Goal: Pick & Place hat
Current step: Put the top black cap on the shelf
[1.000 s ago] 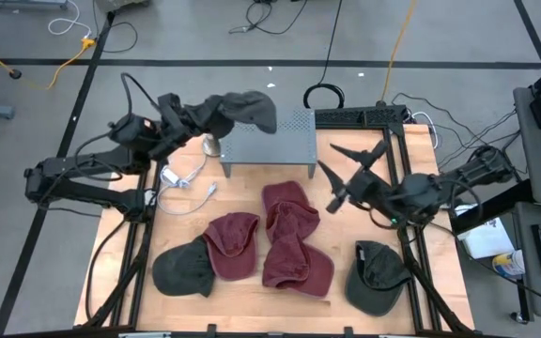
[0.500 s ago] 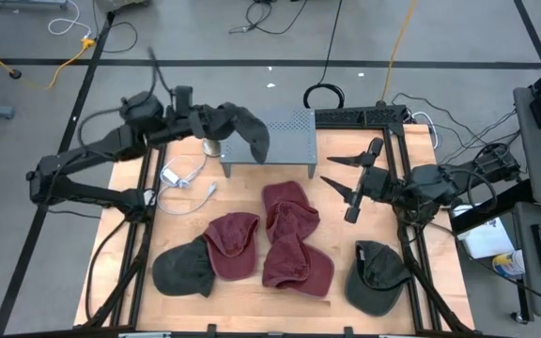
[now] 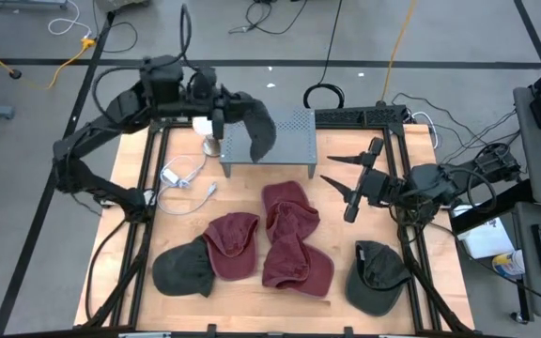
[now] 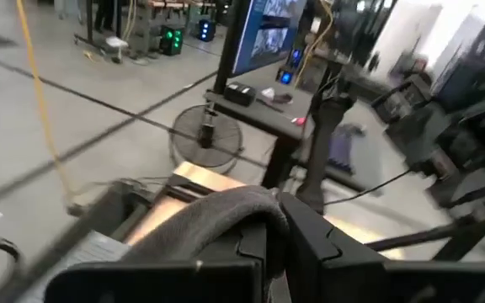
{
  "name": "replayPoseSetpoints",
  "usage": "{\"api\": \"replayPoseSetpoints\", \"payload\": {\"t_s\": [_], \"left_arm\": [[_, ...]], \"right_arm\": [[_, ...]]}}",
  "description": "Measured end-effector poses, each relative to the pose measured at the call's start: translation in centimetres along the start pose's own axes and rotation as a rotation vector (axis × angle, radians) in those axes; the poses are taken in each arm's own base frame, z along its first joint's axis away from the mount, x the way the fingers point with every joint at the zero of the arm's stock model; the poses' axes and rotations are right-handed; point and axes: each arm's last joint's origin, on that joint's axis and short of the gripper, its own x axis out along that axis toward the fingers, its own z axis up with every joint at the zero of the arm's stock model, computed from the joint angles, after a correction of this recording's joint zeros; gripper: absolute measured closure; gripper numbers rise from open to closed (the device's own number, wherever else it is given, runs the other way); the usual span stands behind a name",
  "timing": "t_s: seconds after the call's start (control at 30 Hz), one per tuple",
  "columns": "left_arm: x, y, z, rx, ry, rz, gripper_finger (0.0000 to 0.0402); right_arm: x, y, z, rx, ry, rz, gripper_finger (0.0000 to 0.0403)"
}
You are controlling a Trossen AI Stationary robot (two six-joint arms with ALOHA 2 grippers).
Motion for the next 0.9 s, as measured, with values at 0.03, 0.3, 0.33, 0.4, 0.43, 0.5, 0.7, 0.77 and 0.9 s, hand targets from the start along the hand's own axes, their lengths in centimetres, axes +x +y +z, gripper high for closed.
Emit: {"api": "replayPoseSetpoints", "payload": {"t_s": [0.03, 0.3, 0.33, 0.4, 0.43, 0.5, 0.7, 0.77, 0.9], "left_arm": [[0.2, 0.1, 0.1, 0.037, 0.006, 0.005, 0.0387], [3.4, 1.3, -0.8, 0.338, 0.075, 0.061, 0.0387], [3.8, 1.4, -1.0, 0.371, 0.087, 0.061, 0.0387], [4.7, 1.7, -1.5, 0.434, 0.102, 0.052, 0.0387], [5.2, 1.8, -1.6, 0.456, 0.103, 0.041, 0.0387], [6.2, 2.0, -2.0, 0.492, 0.099, 0.011, 0.0387], [9.1, 2.8, -2.8, 0.530, 0.059, -0.054, 0.0387], [9.8, 3.3, -3.1, 0.527, 0.058, -0.071, 0.0387], [11.0, 4.7, -4.3, 0.502, 0.112, -0.092, 0.0387]], "right_arm": [[0.0, 0.0, 0.0, -0.013, 0.000, 0.000, 0.0211], [0.0, -0.2, -0.1, -0.061, 0.042, -0.071, 0.0211], [0.0, -0.2, -0.1, -0.061, 0.043, -0.074, 0.0211], [0.0, -0.2, -0.1, -0.060, 0.041, -0.070, 0.0211], [0.0, -0.2, -0.1, -0.060, 0.040, -0.069, 0.0211], [0.0, -0.2, -0.1, -0.060, 0.040, -0.068, 0.0211], [0.0, -0.2, -0.1, -0.035, 0.039, -0.069, 0.0211], [0.0, -0.2, -0.1, -0.008, 0.038, -0.070, 0.0211], [0.0, -0.2, -0.1, 0.003, 0.038, -0.070, 0.0211]]}}
